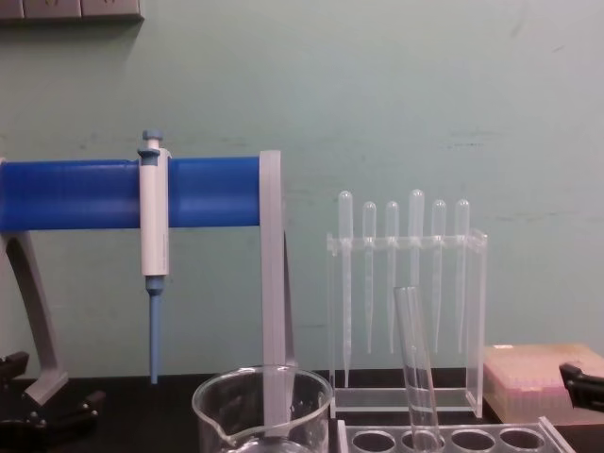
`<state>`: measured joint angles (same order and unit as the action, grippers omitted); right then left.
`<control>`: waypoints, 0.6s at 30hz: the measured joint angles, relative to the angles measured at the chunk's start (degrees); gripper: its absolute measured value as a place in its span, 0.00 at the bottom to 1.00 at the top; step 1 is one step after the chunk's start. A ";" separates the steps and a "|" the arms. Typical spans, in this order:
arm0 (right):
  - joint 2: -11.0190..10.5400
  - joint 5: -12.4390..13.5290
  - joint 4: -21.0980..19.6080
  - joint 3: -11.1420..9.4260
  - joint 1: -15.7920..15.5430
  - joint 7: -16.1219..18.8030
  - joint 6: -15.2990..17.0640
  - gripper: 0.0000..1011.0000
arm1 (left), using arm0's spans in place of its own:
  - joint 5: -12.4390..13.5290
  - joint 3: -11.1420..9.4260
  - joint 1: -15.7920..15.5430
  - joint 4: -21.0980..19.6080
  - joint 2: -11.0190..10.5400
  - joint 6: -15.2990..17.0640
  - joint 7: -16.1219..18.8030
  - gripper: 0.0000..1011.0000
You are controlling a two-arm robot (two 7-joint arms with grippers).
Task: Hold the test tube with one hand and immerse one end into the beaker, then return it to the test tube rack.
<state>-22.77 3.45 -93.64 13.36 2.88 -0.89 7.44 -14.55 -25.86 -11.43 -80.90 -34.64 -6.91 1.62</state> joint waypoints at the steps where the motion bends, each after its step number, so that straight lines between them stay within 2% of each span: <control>1: 0.27 -0.70 0.20 0.13 0.23 -0.17 -0.48 0.99 | 0.00 0.00 0.00 0.00 0.00 0.00 0.00 0.99; 3: 0.46 -1.35 0.32 0.26 0.39 -0.24 -0.94 0.99 | 0.00 0.00 0.00 0.00 0.00 0.00 0.00 0.99; 18: 0.33 -0.95 0.36 0.23 0.38 -0.17 -0.79 0.99 | 0.00 0.00 0.00 0.00 0.00 0.00 0.00 0.99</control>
<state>-22.44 2.50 -93.28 13.59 3.27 -1.06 6.65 -14.55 -25.86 -11.43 -80.90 -34.64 -6.91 1.62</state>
